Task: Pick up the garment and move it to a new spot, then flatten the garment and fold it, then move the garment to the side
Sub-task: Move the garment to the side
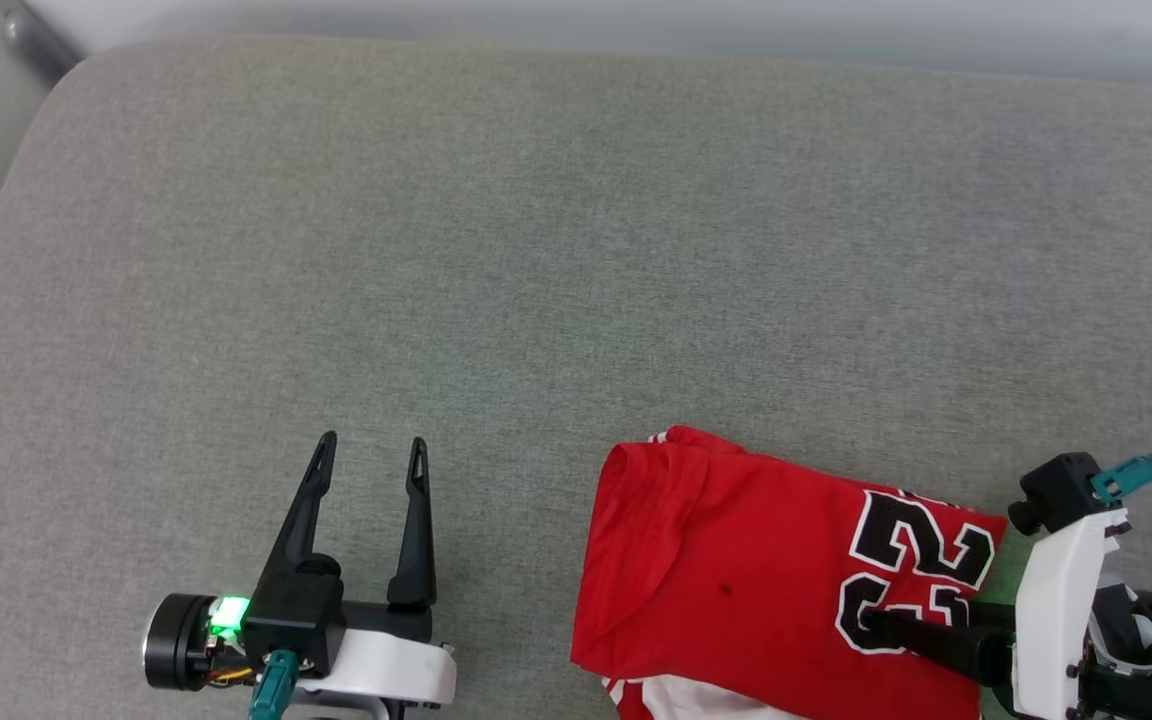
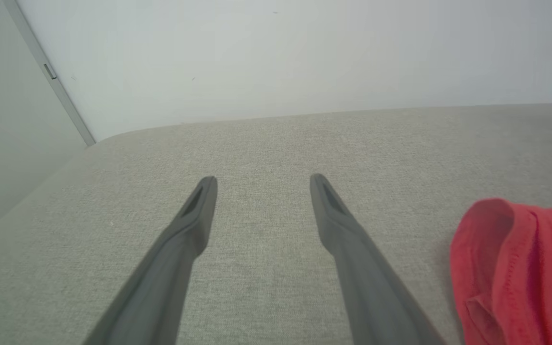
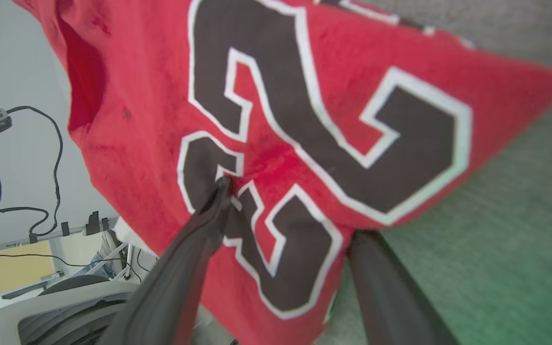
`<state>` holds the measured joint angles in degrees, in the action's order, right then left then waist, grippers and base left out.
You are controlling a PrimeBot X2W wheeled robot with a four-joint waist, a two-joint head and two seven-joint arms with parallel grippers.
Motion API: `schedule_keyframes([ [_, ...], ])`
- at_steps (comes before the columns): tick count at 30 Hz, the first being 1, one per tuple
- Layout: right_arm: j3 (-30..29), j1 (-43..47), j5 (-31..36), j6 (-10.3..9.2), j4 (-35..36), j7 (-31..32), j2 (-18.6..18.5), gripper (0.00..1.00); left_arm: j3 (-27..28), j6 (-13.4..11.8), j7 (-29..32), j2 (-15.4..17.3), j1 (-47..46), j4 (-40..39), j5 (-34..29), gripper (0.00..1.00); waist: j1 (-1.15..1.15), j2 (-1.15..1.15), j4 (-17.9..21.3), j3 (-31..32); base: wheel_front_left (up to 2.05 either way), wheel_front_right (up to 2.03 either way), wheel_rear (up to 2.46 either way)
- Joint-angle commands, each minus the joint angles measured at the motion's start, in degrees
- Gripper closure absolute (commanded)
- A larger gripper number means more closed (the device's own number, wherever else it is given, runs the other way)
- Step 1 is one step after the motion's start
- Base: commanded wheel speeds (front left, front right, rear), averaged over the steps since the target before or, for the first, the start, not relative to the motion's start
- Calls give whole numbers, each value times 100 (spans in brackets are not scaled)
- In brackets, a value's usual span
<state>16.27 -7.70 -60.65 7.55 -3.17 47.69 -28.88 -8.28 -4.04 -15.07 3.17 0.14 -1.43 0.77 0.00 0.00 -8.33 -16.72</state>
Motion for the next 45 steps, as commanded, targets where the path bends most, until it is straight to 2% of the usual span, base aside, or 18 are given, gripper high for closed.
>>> schedule_keyframes([
  [1,325,91,42,-13,-222,4,45,0,-13,-6,-12,-9,-88,19,14,0,0,0,-96,-94,0,0,0],
  [4,554,21,86,-20,-334,-111,-14,0,-21,-33,-12,-14,-115,37,29,0,0,0,-128,-102,0,0,0],
  [6,677,-37,188,-21,-353,-290,-109,64,-18,-53,-12,-15,-116,49,30,0,0,0,-132,-82,0,0,0],
  [7,742,-89,189,-21,-351,-362,-146,100,-8,-56,-12,-16,-96,50,28,0,0,0,-121,-60,0,0,0],
  [13,1008,-372,193,-13,-111,-773,-548,100,33,-104,-12,-18,64,78,54,0,0,0,56,195,0,0,0],
  [17,1256,-671,264,-12,214,-894,-873,100,109,-142,-12,-19,183,28,75,0,0,0,372,402,0,0,0],
  [22,1508,-1075,405,-10,629,-835,-1404,100,274,-213,-12,-21,363,-102,130,0,0,0,974,455,0,0,0],
  [27,1767,-1649,730,-10,785,-686,-2001,100,432,-246,-12,-22,381,-299,92,0,0,0,1755,175,0,0,0],
  [31,1748,-2081,915,-10,522,-831,-2327,100,545,-235,-12,60,243,-464,25,0,0,0,2237,-176,0,0,0],
  [35,1670,-2467,1095,-10,50,-1113,-2486,100,647,-221,-12,170,69,-606,-27,0,0,0,2506,-570,0,0,0],
  [43,1434,-3034,1388,-10,-1043,-1474,-2724,100,609,-138,-12,414,-281,-857,-174,0,0,0,2538,-1268,0,0,0],
  [45,1304,-3216,1418,-10,-1384,-1536,-2676,100,612,-157,-12,479,-359,-948,-215,0,0,0,2526,-1446,0,0,0],
])
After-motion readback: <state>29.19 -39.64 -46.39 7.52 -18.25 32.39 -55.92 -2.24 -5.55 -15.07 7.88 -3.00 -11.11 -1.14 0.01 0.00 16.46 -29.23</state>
